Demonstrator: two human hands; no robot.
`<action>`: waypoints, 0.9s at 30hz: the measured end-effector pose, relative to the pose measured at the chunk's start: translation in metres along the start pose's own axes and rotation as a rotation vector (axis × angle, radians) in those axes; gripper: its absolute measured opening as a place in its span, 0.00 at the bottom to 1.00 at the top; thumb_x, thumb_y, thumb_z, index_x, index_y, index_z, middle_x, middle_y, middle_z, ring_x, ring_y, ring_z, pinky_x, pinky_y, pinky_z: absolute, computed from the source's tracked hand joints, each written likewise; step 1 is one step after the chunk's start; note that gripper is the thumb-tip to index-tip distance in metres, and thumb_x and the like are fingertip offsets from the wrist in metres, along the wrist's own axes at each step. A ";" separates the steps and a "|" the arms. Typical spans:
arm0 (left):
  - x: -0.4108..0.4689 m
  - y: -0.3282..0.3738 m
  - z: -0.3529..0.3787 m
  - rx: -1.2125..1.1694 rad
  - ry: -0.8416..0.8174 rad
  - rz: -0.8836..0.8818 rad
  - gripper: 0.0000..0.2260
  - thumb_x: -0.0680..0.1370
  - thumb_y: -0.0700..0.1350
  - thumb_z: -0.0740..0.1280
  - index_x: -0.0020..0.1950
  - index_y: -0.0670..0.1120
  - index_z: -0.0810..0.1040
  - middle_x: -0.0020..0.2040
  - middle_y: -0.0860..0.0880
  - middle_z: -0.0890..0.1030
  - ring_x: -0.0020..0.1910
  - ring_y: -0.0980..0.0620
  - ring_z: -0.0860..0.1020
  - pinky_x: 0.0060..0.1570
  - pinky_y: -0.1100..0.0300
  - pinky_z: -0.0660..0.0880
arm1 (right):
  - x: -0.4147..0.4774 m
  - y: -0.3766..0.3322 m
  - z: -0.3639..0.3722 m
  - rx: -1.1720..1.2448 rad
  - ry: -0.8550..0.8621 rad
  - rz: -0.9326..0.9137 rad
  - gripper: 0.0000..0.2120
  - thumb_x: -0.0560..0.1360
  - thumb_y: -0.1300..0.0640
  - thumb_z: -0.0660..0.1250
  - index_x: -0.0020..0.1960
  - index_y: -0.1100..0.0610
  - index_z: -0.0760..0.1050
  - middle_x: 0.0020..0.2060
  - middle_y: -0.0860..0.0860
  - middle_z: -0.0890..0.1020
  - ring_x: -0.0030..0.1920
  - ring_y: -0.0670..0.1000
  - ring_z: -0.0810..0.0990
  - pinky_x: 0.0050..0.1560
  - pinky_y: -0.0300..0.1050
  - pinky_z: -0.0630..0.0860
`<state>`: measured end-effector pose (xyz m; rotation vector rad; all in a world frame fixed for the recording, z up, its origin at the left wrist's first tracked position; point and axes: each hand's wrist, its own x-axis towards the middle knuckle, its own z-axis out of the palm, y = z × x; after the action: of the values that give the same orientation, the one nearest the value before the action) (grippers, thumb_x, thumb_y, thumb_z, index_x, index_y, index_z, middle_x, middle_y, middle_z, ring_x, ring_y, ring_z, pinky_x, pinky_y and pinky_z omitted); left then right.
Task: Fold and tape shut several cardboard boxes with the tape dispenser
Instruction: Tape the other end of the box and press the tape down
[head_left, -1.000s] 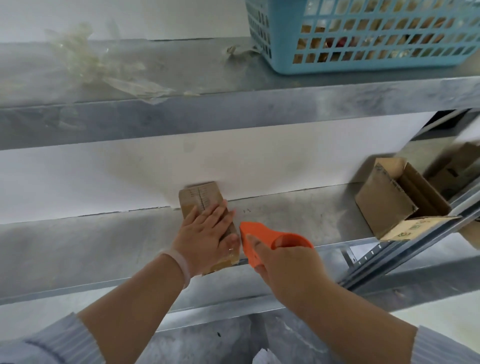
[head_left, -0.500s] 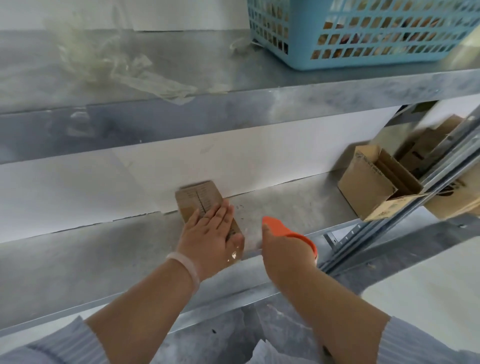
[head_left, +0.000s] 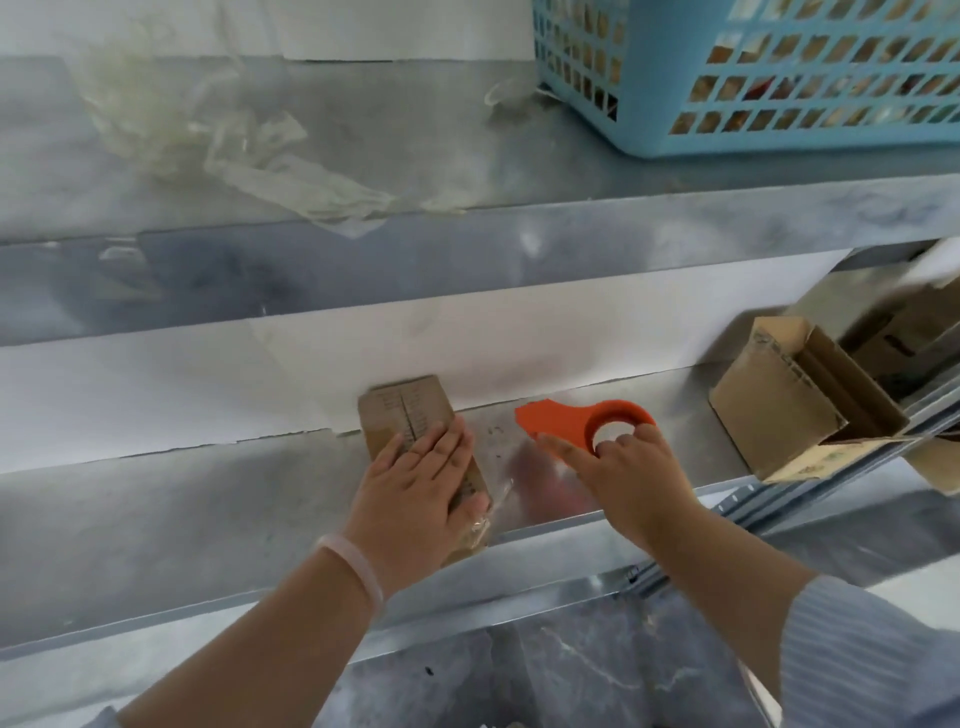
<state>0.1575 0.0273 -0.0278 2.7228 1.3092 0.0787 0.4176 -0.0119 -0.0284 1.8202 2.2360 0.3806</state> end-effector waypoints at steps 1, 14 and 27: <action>-0.001 0.000 0.001 0.008 0.016 -0.001 0.32 0.81 0.62 0.39 0.75 0.46 0.65 0.75 0.50 0.66 0.72 0.51 0.68 0.69 0.50 0.57 | 0.002 0.005 0.005 -0.017 -0.001 -0.033 0.40 0.67 0.59 0.69 0.76 0.43 0.61 0.32 0.51 0.81 0.33 0.56 0.80 0.46 0.50 0.70; 0.000 -0.001 0.001 -0.066 0.039 -0.042 0.33 0.78 0.68 0.46 0.79 0.53 0.55 0.79 0.56 0.51 0.77 0.59 0.50 0.75 0.55 0.43 | 0.011 -0.022 0.062 0.211 -0.153 0.035 0.34 0.71 0.54 0.61 0.76 0.43 0.60 0.67 0.65 0.72 0.65 0.67 0.73 0.69 0.64 0.67; 0.001 0.001 -0.003 -0.063 -0.003 -0.092 0.41 0.70 0.76 0.37 0.79 0.58 0.49 0.79 0.59 0.46 0.76 0.63 0.42 0.75 0.59 0.36 | 0.010 -0.061 0.005 1.873 -0.369 0.306 0.12 0.73 0.41 0.70 0.54 0.44 0.80 0.54 0.46 0.83 0.56 0.46 0.81 0.62 0.51 0.77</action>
<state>0.1585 0.0279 -0.0244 2.6057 1.4044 0.1049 0.3616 -0.0135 -0.0542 2.2795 1.7644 -2.4869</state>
